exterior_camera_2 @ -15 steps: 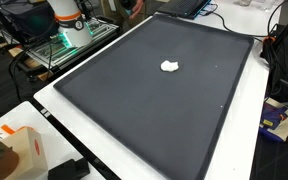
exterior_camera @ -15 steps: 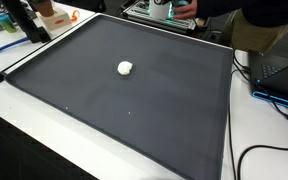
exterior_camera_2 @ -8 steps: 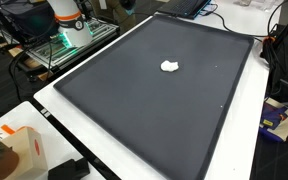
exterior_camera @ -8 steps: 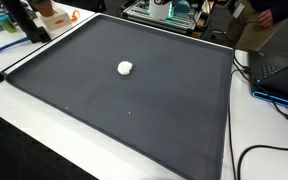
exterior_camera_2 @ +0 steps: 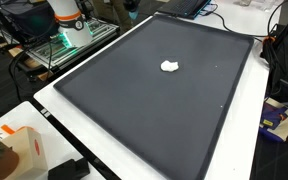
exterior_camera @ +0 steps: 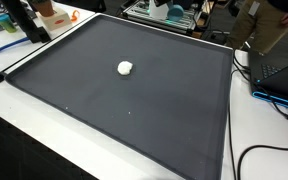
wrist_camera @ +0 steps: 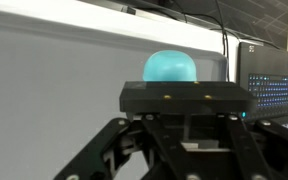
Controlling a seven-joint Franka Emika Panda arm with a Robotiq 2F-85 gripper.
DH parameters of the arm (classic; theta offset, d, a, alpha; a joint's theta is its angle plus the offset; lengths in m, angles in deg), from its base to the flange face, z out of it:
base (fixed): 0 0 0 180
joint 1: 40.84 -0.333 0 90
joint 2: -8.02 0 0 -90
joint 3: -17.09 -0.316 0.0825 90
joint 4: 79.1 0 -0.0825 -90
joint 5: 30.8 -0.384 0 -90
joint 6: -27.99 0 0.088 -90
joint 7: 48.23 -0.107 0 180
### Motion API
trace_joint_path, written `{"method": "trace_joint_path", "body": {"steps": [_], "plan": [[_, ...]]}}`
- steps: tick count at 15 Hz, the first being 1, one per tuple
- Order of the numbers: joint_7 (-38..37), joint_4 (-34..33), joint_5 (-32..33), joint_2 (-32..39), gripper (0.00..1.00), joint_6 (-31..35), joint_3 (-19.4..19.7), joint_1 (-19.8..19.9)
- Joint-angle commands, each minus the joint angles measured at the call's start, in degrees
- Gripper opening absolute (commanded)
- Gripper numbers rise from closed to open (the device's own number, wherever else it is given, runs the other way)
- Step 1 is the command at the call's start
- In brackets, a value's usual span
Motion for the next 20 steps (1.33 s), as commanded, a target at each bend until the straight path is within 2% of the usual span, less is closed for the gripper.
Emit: {"method": "trace_joint_path", "body": {"steps": [1, 7, 8, 10, 13, 14, 16, 20], "plan": [[-2.1, -6.6, 7.7, 0.9, 0.22, 2.4, -2.0, -1.5], [-2.2, -17.4, 23.4, 4.9, 0.22, 6.8, -4.8, -2.7], [-2.1, -14.7, 19.2, 2.5, 0.47, 5.2, -3.5, -3.2], [-2.1, -16.8, 21.8, 4.0, 0.47, 6.1, -4.0, -3.2], [-2.1, -17.4, 22.2, 5.0, 0.47, 6.3, -4.1, -3.2], [-2.1, -17.5, 22.2, 5.1, 0.22, 6.3, -4.1, -3.2], [8.9, -17.8, 20.9, 5.8, 0.22, 7.9, -2.2, -3.7], [26.0, -22.4, 20.2, 9.3, 0.22, 4.2, 1.8, -2.7]]}}
